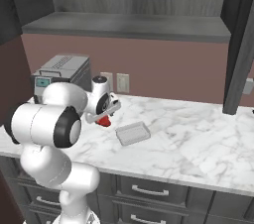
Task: Retrieve the tupperware from the cabinet, then place the raw meat into the tupperware to avoid contamination.
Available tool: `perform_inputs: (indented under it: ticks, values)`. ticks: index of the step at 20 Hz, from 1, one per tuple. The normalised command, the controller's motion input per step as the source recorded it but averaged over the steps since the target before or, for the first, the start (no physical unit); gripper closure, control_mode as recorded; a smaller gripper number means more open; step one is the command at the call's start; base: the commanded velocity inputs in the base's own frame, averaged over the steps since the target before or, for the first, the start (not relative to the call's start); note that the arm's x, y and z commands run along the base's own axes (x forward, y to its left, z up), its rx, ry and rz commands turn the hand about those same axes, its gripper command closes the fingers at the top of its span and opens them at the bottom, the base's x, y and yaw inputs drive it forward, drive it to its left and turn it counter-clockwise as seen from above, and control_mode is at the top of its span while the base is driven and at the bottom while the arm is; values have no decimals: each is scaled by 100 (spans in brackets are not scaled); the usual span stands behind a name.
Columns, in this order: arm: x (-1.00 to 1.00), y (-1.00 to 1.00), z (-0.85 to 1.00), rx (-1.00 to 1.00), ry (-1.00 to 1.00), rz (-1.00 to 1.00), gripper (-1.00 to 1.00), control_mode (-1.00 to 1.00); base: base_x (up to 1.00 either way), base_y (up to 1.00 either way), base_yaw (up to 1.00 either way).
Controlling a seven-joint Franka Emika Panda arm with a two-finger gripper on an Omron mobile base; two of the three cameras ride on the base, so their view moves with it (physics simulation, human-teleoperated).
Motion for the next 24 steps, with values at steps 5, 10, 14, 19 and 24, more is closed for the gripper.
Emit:
perform_inputs:
  ticks: [5, 10, 14, 19, 24]
  values:
    - [24, 0, -22, -7, -2, 0, -100, -100, 0, 0, 0]
    - [14, 1, -14, -3, 0, 2, -100, -100, 0, 0, 0]
    - [5, 0, -12, 0, 3, 5, -100, -100, 0, 0, 0]
    - [14, 0, -27, 0, 5, 7, -100, -100, 0, 0, 0]
    - [28, 0, -14, 1, 5, 6, -100, -100, 0, 0, 0]
